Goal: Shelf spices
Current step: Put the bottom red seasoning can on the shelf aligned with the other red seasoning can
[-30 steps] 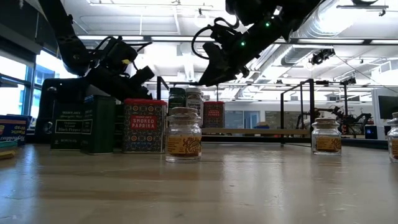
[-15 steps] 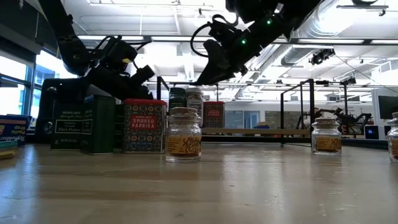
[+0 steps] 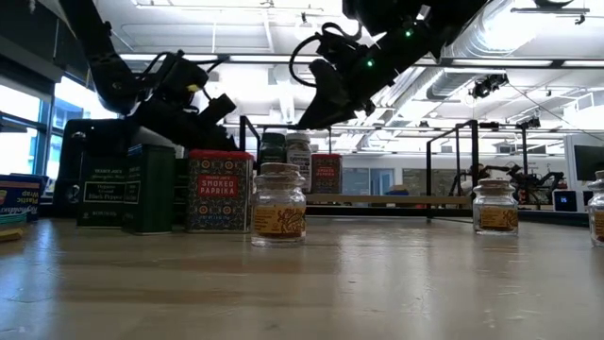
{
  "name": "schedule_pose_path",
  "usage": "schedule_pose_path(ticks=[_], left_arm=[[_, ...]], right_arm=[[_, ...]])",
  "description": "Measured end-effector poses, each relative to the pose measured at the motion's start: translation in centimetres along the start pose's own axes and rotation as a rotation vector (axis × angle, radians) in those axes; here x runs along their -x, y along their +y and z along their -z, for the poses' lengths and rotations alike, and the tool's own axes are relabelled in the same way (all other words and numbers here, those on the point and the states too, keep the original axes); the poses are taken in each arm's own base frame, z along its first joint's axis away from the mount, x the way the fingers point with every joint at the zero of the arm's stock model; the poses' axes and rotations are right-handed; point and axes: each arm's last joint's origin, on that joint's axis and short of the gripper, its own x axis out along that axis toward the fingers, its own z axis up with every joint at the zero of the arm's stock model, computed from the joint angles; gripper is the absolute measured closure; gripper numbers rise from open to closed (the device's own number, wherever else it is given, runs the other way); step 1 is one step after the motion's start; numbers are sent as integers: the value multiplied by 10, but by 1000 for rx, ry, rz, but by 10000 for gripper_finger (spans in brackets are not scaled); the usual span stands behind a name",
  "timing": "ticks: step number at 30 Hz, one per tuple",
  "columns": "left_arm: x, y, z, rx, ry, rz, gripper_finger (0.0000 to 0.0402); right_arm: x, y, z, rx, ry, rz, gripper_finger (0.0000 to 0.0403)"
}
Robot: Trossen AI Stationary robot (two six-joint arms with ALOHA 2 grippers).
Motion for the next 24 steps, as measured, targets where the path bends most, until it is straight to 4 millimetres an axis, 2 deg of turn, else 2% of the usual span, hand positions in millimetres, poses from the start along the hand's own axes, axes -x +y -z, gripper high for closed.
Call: schedule_pose_path(ticks=[4, 11, 19, 24], left_arm=[[-2, 2, -5, -2, -15, -5, 402], [-2, 1, -2, 3, 21, 4, 401], [-2, 0, 2, 12, 63, 13, 401], [-2, 0, 2, 20, 65, 13, 402]], right_arm=[[0, -4, 5, -36, 48, 75, 270], [-9, -25, 15, -175, 127, 188, 270], [-34, -34, 29, -226, 144, 177, 270], [-40, -33, 33, -236, 151, 170, 270]])
